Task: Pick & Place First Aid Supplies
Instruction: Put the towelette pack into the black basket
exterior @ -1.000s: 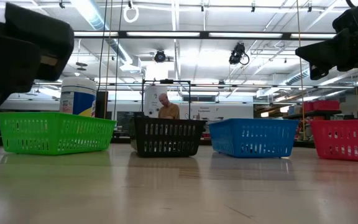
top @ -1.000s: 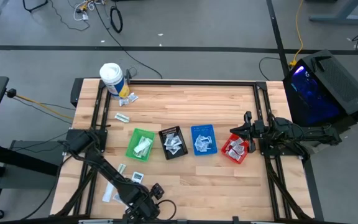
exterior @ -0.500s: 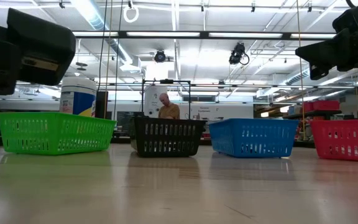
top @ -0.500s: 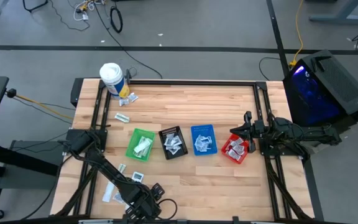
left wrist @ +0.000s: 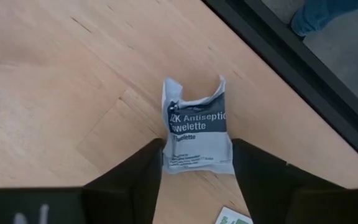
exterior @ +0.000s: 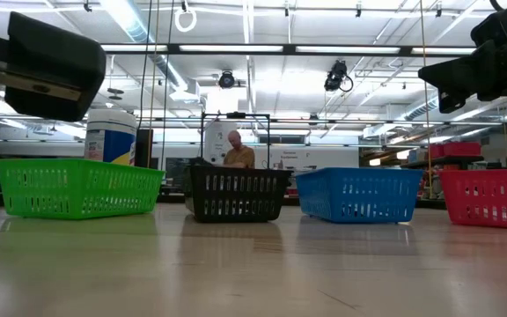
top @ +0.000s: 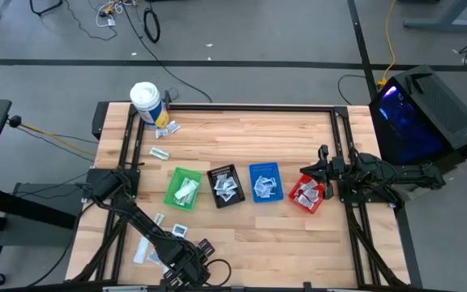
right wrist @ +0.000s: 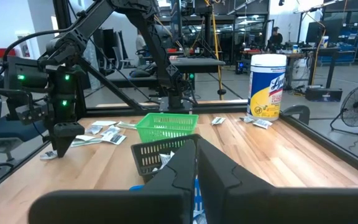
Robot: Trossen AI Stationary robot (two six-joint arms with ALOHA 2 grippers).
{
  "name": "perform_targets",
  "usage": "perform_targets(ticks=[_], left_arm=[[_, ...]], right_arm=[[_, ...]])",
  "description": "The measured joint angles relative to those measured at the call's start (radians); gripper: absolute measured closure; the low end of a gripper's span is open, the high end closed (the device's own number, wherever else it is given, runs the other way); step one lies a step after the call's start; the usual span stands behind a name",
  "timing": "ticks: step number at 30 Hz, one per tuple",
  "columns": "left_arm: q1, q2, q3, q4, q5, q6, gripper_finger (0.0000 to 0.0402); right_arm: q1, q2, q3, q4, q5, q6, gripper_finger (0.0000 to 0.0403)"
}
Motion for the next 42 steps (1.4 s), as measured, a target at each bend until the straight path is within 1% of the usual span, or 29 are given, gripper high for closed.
perform_targets(ticks=[4,10,16,27,33,38,42], left_arm=[[0.0,0.0,0.0,0.0,0.0,-0.003,0.0213],[0.0,0.0,0.0,0.001,-0.002,-0.065,0.021],[0.0,-0.012,-0.003,-0.015,0.001,-0.073,0.0209],[0.023,-0.118,-0.002,-0.017,0.001,-0.075,0.0209],[0.082,-0.18,-0.001,-0.017,0.0,-0.138,0.0209],[0.162,-0.22,-0.001,-0.017,-0.001,-0.2,0.0209],[0.232,-0.245,0.0,-0.017,-0.003,-0.203,0.0209]], right_arm=[[0.0,0.0,0.0,0.0,0.0,0.0,0.038],[0.0,0.0,0.0,0.0,0.0,0.0,0.038],[0.0,0.0,0.0,0.0,0.0,0.0,0.038],[0.0,0.0,0.0,0.0,0.0,0.0,0.038],[0.0,0.0,0.0,0.0,0.0,0.0,0.038],[0.0,0.0,0.0,0.0,0.0,0.0,0.038],[0.0,0.0,0.0,0.0,0.0,0.0,0.038]])
